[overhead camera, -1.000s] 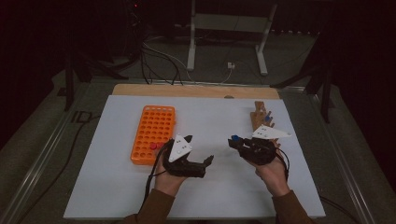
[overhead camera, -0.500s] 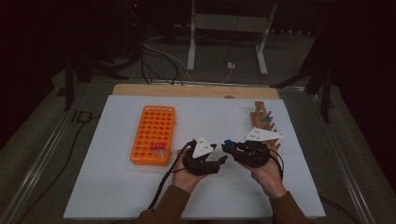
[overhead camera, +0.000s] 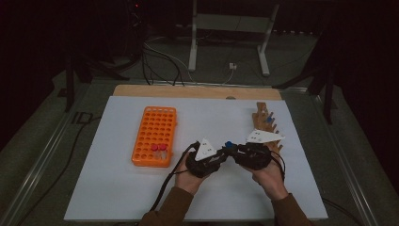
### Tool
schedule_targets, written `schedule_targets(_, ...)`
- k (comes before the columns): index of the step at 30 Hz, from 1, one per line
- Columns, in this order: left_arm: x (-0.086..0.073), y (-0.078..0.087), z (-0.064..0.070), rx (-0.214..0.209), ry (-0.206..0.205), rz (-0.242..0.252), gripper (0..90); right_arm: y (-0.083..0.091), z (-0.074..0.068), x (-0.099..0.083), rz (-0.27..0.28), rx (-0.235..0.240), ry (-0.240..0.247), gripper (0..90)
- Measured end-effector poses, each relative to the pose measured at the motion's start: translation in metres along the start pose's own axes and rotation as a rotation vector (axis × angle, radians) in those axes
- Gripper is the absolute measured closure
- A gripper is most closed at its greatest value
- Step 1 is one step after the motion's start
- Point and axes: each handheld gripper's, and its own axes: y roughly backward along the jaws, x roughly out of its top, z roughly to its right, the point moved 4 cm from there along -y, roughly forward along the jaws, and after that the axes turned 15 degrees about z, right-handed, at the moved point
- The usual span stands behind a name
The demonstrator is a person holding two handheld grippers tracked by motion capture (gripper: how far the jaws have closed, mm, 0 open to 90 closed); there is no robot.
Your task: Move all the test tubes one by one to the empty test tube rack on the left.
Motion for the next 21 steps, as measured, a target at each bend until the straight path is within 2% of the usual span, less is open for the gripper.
schedule_targets(2,0.001,0.000,0.001,-0.001,0.002,0.002,77.7,0.000,0.000,0.000,0.002,0.003,-0.003,76.0)
schedule_targets(7,0.003,0.004,-0.005,0.023,0.009,0.008,77.7,0.006,0.003,0.005,0.080,0.007,0.005,51.7)
schedule_targets(10,0.006,0.009,-0.009,0.039,0.018,0.019,77.7,0.013,0.007,0.011,0.131,-0.002,0.003,40.4)
schedule_targets(12,0.008,0.013,-0.012,0.048,0.019,0.026,77.7,0.017,0.010,0.014,0.165,-0.016,-0.011,34.5)
schedule_targets(16,0.013,0.023,-0.019,0.062,0.030,0.050,77.6,0.021,0.018,0.014,0.169,-0.069,-0.017,19.3)
schedule_targets(21,0.020,0.035,-0.030,0.081,0.046,0.086,77.5,0.027,0.030,0.014,0.188,-0.134,-0.009,13.9)
